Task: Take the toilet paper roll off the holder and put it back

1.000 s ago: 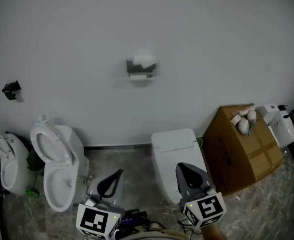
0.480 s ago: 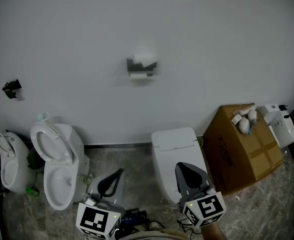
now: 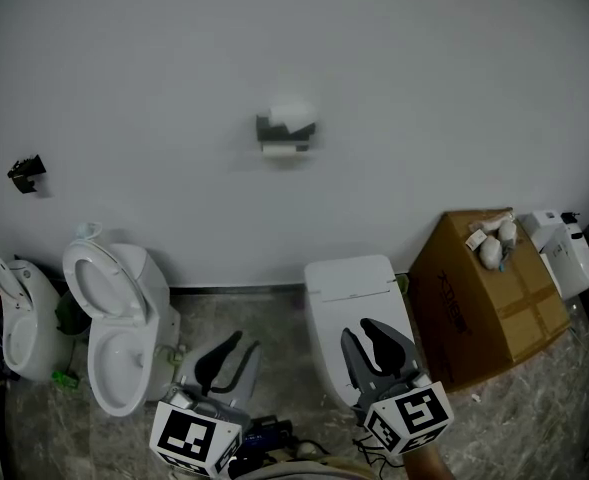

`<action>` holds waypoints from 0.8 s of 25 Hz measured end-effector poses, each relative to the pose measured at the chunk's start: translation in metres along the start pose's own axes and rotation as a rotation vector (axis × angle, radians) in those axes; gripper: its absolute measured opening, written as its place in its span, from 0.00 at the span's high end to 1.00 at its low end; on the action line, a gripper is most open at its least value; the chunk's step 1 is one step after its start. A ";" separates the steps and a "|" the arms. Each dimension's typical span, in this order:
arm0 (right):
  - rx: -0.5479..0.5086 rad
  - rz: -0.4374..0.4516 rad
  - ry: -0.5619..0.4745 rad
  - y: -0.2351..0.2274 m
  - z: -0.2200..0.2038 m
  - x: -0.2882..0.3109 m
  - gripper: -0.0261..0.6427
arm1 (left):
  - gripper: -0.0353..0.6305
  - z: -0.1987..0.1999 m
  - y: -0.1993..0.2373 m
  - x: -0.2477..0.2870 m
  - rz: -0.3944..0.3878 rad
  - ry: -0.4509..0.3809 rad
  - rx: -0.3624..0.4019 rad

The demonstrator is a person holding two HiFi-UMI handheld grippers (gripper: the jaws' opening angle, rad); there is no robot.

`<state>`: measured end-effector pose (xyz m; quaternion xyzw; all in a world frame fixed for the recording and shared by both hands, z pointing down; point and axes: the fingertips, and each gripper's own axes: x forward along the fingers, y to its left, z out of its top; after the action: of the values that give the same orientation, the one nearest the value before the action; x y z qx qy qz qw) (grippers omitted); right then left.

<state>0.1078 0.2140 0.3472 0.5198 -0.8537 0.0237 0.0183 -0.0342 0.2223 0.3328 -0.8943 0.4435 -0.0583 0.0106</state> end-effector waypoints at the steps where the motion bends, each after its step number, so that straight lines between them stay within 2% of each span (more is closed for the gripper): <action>1: 0.001 0.007 0.001 0.000 0.000 0.000 0.79 | 0.80 0.000 0.000 0.001 0.005 -0.002 -0.002; 11: 0.009 0.042 0.017 -0.016 -0.005 -0.006 0.78 | 0.80 0.000 -0.008 0.002 0.072 0.013 -0.042; 20: 0.020 0.070 0.044 -0.025 -0.025 -0.012 0.78 | 0.80 -0.015 -0.016 0.001 0.129 0.038 -0.048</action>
<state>0.1362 0.2147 0.3719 0.4893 -0.8705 0.0443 0.0310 -0.0230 0.2315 0.3489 -0.8626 0.5016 -0.0637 -0.0157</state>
